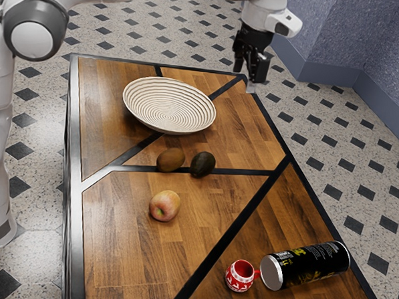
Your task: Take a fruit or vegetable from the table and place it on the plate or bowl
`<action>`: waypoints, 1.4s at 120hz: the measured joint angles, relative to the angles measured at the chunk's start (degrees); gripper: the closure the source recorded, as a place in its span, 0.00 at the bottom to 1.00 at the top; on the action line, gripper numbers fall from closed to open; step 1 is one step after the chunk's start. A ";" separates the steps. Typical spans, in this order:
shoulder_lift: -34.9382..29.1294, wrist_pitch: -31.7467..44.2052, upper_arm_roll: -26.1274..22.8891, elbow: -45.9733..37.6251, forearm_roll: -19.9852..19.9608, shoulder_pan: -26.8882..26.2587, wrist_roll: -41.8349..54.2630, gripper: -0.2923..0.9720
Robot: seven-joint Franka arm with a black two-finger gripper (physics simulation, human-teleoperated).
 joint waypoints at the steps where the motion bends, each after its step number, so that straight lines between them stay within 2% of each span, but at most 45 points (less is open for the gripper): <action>1: 0.02 -0.04 0.00 0.00 -0.04 0.02 0.00 0.23; 23: 0.50 -0.75 0.15 -0.05 -1.25 0.32 0.03 0.23; 44: -0.71 -2.33 0.76 -0.03 -0.71 0.77 1.24 0.23; 72: -1.34 -7.27 -1.71 -1.75 -0.11 1.51 13.25 0.23; 92: -9.96 -0.32 -2.32 -18.09 -1.01 -2.10 25.88 0.23; 109: -13.63 7.28 -4.09 -27.14 -3.15 0.73 34.62 0.23; 134: -14.29 14.67 -8.09 -31.27 -5.63 0.44 44.23 0.23; 150: -13.73 16.91 -10.33 -32.27 -7.27 0.15 48.77 0.23; 168: -15.70 17.91 -10.71 -38.68 -8.48 0.33 52.73 0.23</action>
